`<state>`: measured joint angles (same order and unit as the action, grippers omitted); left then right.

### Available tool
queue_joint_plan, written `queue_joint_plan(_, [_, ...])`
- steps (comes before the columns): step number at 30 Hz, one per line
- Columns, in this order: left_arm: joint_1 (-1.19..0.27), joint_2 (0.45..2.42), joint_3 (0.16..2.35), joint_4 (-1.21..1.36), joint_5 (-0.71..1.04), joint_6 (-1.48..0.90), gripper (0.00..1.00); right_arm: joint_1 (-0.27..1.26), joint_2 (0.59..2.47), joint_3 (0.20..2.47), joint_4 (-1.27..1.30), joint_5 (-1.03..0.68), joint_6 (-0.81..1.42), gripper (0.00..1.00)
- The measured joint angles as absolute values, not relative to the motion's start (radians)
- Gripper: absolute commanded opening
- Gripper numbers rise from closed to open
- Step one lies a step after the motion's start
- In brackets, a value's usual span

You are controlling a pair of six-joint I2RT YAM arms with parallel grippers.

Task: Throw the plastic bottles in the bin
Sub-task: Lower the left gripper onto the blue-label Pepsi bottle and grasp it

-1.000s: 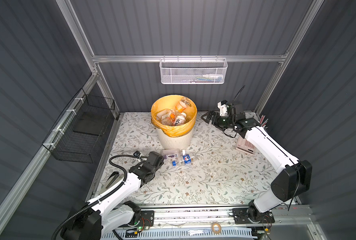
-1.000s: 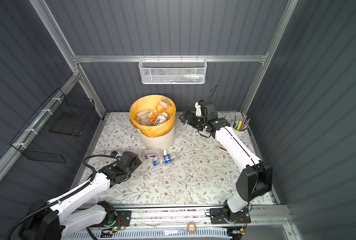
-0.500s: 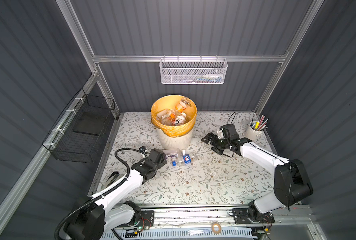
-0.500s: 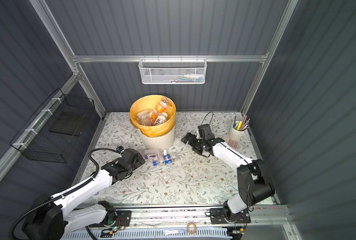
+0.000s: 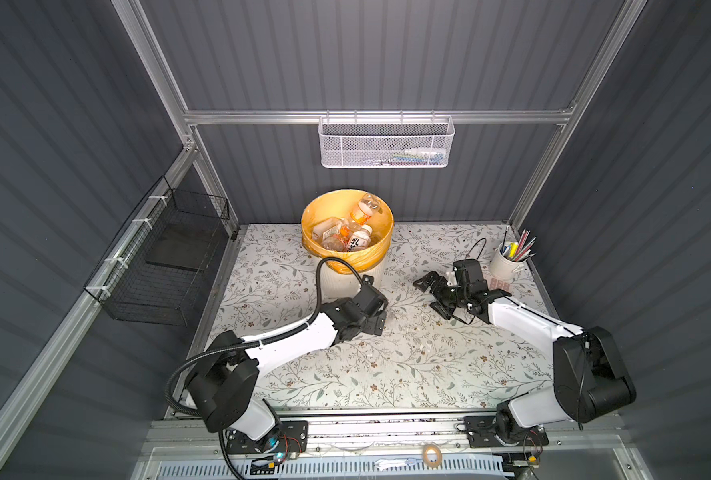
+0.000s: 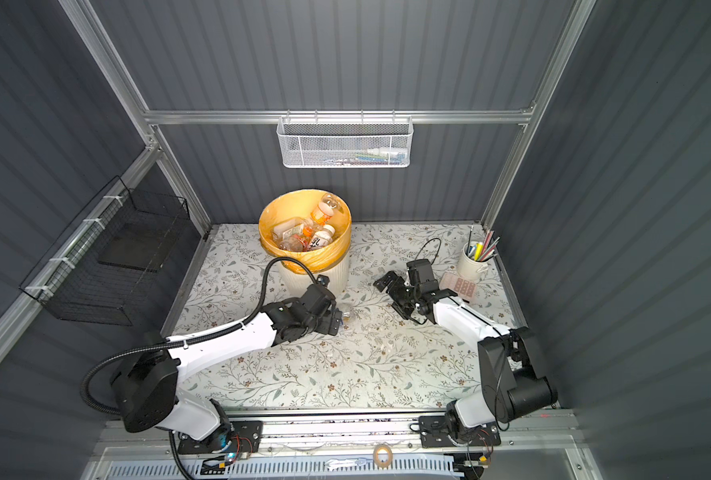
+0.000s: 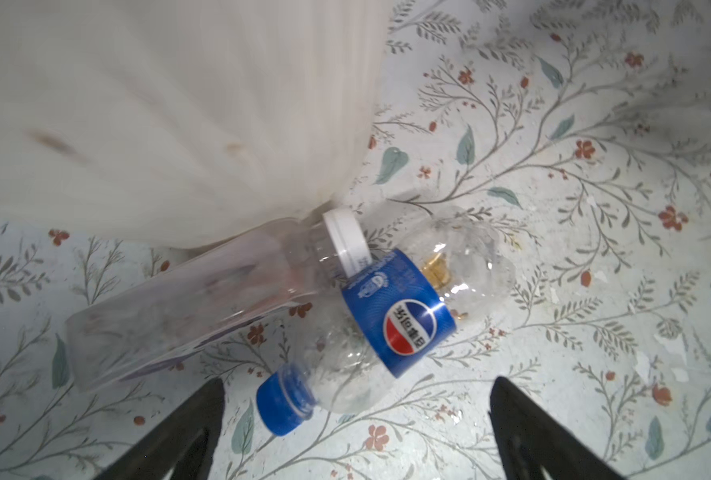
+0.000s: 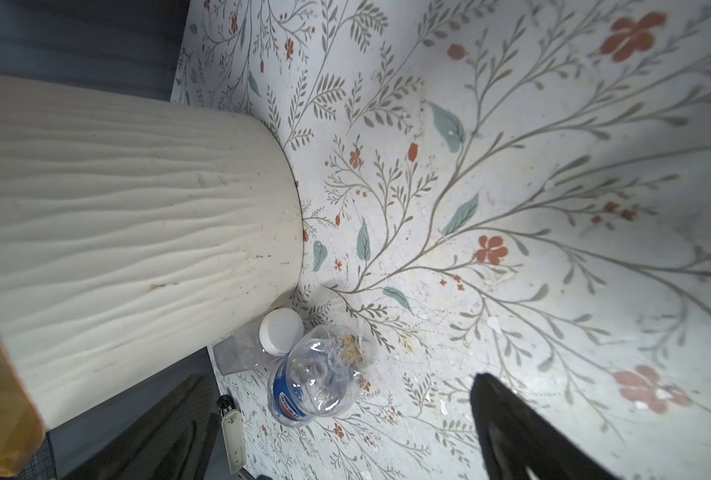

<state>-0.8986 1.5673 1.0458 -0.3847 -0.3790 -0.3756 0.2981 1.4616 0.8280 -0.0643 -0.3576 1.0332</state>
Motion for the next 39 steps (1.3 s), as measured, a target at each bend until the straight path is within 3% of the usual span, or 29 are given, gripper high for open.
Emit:
queue_joint_plan(9, [-0.903, 1.774, 1.161, -0.454, -0.327, -0.208, 0.95, 0.241, 1.408, 0.770, -0.053, -0.354, 1.037, 0.99])
queue_joint_plan(17, [-0.910, 1.811, 1.168, -0.469, -0.252, -0.183, 0.88, 0.216, 1.393, 0.753, -0.049, -0.355, 1.037, 0.99])
queue_joint_plan(24, [-0.923, 1.811, 1.168, -0.466, -0.215, -0.197, 0.63, 0.213, 1.393, 0.748, -0.042, -0.363, 1.037, 0.99])
queue_joint_plan(26, [-0.929, 1.806, 1.163, -0.451, -0.208, -0.208, 0.60, 0.210, 1.393, 0.748, -0.040, -0.366, 1.037, 0.99])
queue_joint_plan(39, [-1.015, 1.366, 0.961, -0.188, -0.242, -0.208, 0.55, 0.200, 1.393, 0.748, -0.030, -0.374, 1.039, 0.99])
